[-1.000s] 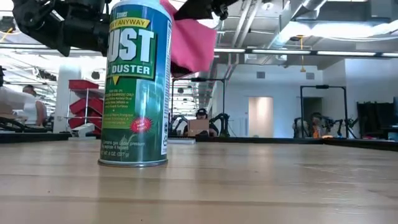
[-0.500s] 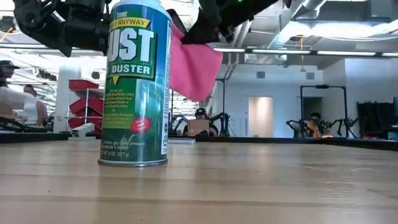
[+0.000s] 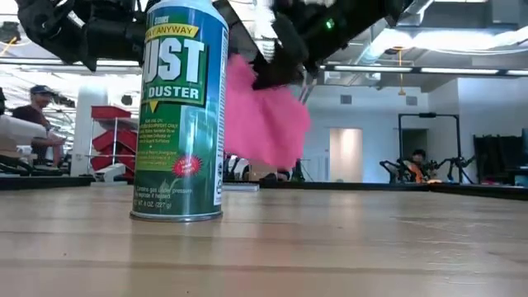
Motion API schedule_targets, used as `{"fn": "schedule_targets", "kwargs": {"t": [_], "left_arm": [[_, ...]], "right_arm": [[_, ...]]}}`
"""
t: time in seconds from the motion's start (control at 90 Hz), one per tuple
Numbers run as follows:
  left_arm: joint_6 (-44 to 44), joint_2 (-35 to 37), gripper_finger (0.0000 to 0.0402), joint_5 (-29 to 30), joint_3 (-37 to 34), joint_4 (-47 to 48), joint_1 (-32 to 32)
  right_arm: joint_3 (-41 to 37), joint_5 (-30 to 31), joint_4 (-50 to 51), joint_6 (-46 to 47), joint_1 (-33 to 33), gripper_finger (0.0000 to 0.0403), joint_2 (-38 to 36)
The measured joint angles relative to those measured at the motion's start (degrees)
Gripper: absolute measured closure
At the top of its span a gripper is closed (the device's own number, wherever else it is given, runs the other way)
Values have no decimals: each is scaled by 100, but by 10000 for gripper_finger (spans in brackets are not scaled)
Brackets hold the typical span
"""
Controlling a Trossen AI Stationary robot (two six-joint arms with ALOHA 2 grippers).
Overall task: Apply microfiber cloth
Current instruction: Wipe the front of the pink cellphone with the pink microfiber towel
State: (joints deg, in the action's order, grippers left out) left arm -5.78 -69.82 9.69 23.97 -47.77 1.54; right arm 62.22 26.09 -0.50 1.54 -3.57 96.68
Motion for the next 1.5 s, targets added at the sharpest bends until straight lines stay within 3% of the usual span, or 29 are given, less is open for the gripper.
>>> {"fn": "schedule_targets", "kwargs": {"t": [0.267,0.5,0.733,0.944,1.189,1.5], "left_arm": [[17,302,400,69,0,643,3],[20,294,400,101,-2,783,9],[17,292,400,110,-2,852,9],[17,292,400,110,-2,938,9],[24,292,400,114,-2,920,24],[77,292,399,117,-2,958,31]], "right_arm": [[-505,79,1231,978,-315,403,-308],[-896,105,2004,1722,-677,403,-1184],[-1517,-681,1983,2723,-1206,403,-1864],[-1706,-832,1931,3251,-1665,403,-1894],[-2145,-120,1958,3034,-969,403,-1867],[-2593,-70,1545,2661,-26,393,-1871]]}}
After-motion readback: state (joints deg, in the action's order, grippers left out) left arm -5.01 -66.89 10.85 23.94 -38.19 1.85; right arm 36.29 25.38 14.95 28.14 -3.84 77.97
